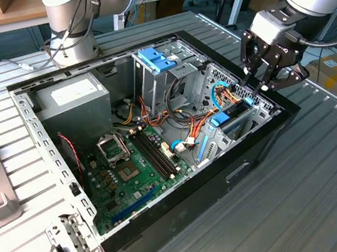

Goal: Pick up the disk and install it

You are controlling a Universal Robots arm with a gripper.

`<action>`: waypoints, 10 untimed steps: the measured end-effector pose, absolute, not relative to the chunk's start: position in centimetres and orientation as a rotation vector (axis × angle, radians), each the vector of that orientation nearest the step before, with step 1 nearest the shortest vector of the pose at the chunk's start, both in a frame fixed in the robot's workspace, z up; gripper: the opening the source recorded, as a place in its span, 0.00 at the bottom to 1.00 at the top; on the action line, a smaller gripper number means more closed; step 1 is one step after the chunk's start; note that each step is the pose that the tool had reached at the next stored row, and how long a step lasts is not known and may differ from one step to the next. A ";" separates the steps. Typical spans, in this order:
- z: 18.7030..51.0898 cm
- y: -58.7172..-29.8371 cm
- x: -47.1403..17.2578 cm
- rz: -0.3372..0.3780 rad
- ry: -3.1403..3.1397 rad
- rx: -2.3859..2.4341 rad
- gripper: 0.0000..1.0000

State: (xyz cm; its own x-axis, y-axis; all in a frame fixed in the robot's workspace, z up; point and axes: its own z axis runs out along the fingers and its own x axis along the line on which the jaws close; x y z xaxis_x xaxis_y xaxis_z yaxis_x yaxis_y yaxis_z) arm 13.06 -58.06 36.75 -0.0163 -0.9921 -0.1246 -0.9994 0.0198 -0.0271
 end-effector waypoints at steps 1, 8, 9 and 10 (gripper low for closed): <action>36.7 -58.1 13.0 0.105 2.162 -2.123 0.36; 36.7 -58.1 12.3 0.112 2.159 -2.120 0.36; 36.7 -58.1 12.3 0.112 2.159 -2.120 0.36; 36.7 -58.1 12.2 0.112 2.159 -2.120 0.36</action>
